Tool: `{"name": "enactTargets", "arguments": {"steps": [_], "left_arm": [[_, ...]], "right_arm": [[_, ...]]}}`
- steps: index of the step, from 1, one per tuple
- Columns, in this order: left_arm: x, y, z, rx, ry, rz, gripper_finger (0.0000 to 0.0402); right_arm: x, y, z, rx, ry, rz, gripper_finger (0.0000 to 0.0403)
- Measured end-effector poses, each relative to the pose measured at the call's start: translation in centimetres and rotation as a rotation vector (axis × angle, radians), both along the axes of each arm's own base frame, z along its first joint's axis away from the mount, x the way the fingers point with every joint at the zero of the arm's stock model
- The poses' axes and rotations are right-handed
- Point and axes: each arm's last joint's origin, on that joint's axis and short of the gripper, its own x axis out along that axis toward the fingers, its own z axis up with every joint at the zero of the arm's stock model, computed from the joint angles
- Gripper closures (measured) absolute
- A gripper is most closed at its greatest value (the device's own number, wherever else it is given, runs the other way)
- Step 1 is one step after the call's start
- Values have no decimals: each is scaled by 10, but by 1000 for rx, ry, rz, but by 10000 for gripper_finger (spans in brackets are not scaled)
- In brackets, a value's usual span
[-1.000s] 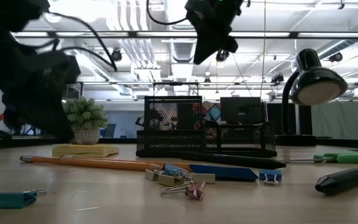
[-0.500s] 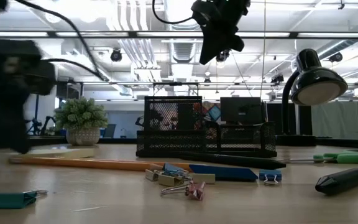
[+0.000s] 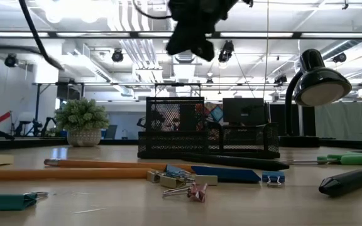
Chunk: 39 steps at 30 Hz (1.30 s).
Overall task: Pick and place office supplies into organizer
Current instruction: Put the yellow sticky note into the black desk organizer
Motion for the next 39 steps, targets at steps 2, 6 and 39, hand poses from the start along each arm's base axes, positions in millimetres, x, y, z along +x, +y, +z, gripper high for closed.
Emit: {"name": "enactTargets", "arguments": {"steps": [2,6,39], "left_arm": [[5,-4,15,47,-18,23,401],[7,-6,41,116,36,139,401],[9,-2,-3,226,339,283,402]], "right_arm": [[7,1,1,-1,-19,6,340],[17,0,9,-9,-62,30,294],[109,125,-66,119,44,429,392]]}}
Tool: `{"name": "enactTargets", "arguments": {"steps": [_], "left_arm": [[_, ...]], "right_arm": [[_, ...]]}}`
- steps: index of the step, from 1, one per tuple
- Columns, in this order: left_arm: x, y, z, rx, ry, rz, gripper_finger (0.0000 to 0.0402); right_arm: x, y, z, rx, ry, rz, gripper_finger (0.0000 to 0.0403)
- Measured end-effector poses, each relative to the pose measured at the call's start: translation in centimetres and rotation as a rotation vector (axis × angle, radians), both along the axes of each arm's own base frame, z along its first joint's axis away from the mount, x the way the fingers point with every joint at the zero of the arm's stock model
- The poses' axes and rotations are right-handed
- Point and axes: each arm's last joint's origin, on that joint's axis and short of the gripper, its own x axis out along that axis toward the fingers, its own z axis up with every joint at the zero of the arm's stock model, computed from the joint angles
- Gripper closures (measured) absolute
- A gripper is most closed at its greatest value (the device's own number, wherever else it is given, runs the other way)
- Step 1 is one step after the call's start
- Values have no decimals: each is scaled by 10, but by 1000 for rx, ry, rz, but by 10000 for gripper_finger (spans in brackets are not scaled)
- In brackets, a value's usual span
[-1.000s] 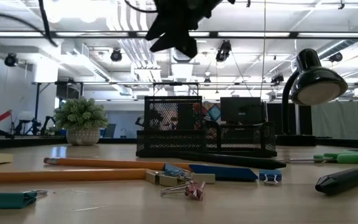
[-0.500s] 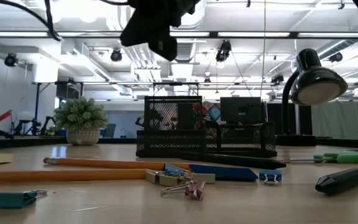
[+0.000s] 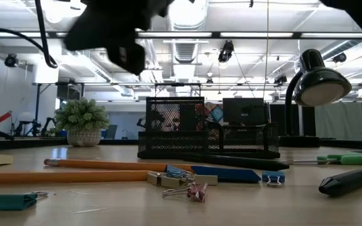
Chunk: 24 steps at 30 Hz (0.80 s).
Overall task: Pick and place office supplies into organizer
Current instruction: Put the yellow sticky note into the black desk organizer
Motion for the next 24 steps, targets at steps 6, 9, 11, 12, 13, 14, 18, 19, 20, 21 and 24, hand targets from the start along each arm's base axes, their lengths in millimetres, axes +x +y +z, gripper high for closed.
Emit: {"name": "enactTargets", "arguments": {"steps": [6,9,11,12,13,14,18,19,20,21,24], "left_arm": [[-2,-1,-8,-24,-57,-38,401],[-1,-12,5,-29,-117,-57,402],[-5,-13,14,-9,-126,-83,402],[-5,-15,17,-12,-145,-91,402],[-4,-18,20,-23,-166,-97,402],[-4,-21,23,-28,-187,-102,402],[-1,-32,29,-9,-304,-118,402],[1,-34,27,-19,-315,-117,402],[3,-36,24,-16,-326,-116,402],[4,-38,20,-14,-329,-116,402],[8,-43,9,4,-329,-115,402]], "right_arm": [[27,6,-18,13,6,-82,383],[32,1,-28,24,32,-122,370],[29,-2,-33,12,80,-146,361],[28,-5,-34,0,97,-156,357],[26,-7,-34,-12,117,-163,353],[25,-9,-35,-23,135,-162,349],[25,-16,-34,-51,131,-175,339],[26,-18,-35,-51,124,-174,337],[27,-19,-36,-50,119,-177,336],[27,-21,-37,-52,121,-179,335],[29,-25,-39,-65,106,-179,331]]}}
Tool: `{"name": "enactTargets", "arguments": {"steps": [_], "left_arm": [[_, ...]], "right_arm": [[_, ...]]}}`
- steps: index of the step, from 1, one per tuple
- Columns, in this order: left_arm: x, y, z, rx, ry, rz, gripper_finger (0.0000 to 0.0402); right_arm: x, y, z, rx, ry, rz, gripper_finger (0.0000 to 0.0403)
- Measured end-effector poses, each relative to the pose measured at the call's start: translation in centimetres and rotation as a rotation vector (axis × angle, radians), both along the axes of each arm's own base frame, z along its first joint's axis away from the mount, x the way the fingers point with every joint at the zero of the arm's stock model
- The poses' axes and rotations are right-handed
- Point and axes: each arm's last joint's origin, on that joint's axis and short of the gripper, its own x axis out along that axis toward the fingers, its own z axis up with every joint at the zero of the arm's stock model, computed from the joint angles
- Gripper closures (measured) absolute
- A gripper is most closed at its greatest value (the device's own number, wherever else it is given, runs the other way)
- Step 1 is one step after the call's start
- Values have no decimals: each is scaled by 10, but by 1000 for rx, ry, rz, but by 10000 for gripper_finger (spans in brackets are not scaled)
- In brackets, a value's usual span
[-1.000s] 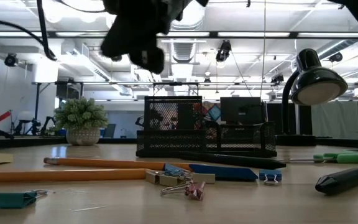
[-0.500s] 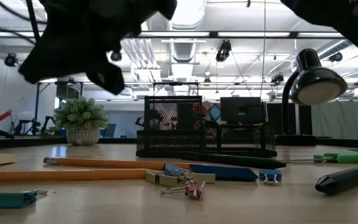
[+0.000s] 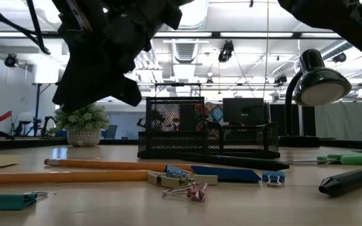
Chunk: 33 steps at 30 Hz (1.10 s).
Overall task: Pick and place office supplies into organizer
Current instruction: Put the yellow sticky note into the black desk organizer
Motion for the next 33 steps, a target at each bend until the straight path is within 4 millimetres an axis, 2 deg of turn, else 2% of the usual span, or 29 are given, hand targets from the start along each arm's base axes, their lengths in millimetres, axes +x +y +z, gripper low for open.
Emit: {"name": "enactTargets", "arguments": {"steps": [5,10,14,18,26,30,33], "left_arm": [[6,-14,-16,-20,-26,-9,402],[6,-27,-23,-64,-73,-29,402],[3,-29,-28,-62,-46,-44,401],[0,-33,-36,-78,-9,-72,401],[-3,-34,-50,-77,-27,-96,401],[-4,-30,-59,-51,-34,-91,401],[-4,-27,-66,-32,-85,-84,401]], "right_arm": [[2,-6,0,-11,-19,4,326],[2,-7,-8,-6,-24,48,324],[1,2,-20,65,-41,114,309],[1,9,-33,110,-49,133,277],[10,16,-33,96,-195,162,212],[7,16,-40,97,-141,152,198],[2,8,-41,113,-57,114,198]]}}
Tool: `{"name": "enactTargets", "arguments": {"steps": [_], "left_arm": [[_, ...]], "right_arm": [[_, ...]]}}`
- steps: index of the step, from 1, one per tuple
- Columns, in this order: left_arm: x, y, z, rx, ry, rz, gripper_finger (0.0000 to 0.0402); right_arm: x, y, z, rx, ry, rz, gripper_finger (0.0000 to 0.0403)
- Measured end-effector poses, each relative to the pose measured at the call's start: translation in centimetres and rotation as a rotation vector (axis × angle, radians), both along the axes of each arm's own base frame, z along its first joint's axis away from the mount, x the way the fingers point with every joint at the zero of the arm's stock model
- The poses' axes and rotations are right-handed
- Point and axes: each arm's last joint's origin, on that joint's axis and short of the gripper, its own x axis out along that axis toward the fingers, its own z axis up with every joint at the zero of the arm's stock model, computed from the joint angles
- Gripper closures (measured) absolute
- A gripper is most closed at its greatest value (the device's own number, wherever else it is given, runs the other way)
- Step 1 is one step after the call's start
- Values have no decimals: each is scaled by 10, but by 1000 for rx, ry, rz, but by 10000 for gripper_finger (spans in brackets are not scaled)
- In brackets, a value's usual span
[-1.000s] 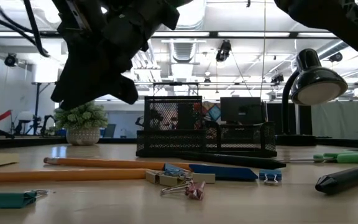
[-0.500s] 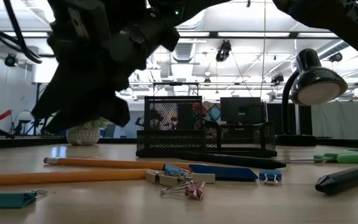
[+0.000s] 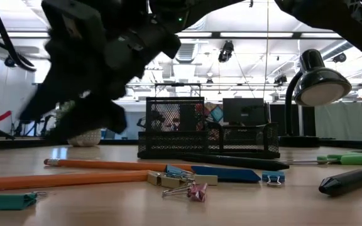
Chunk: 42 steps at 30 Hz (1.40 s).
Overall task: Pick and place office supplies into organizer
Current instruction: Put the yellow sticky note into the black desk organizer
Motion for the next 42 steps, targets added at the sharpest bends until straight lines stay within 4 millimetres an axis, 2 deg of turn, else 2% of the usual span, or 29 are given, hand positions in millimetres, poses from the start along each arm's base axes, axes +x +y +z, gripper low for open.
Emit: {"name": "enactTargets", "arguments": {"steps": [4,7,17,30,38,42], "left_arm": [[3,7,-7,25,-53,30,401],[7,15,-11,76,-84,42,401],[20,30,-16,186,-137,15,401],[20,33,-18,184,-153,23,401],[20,33,-18,176,-160,25,401],[20,34,-20,175,-164,27,401]], "right_arm": [[-5,-14,8,12,76,-49,202],[-7,-22,4,67,115,-60,202],[1,-20,-23,90,18,-69,202],[1,-17,-35,-31,-61,23,202],[1,-19,-21,-140,-108,35,202],[1,-23,-21,-179,-108,38,202]]}}
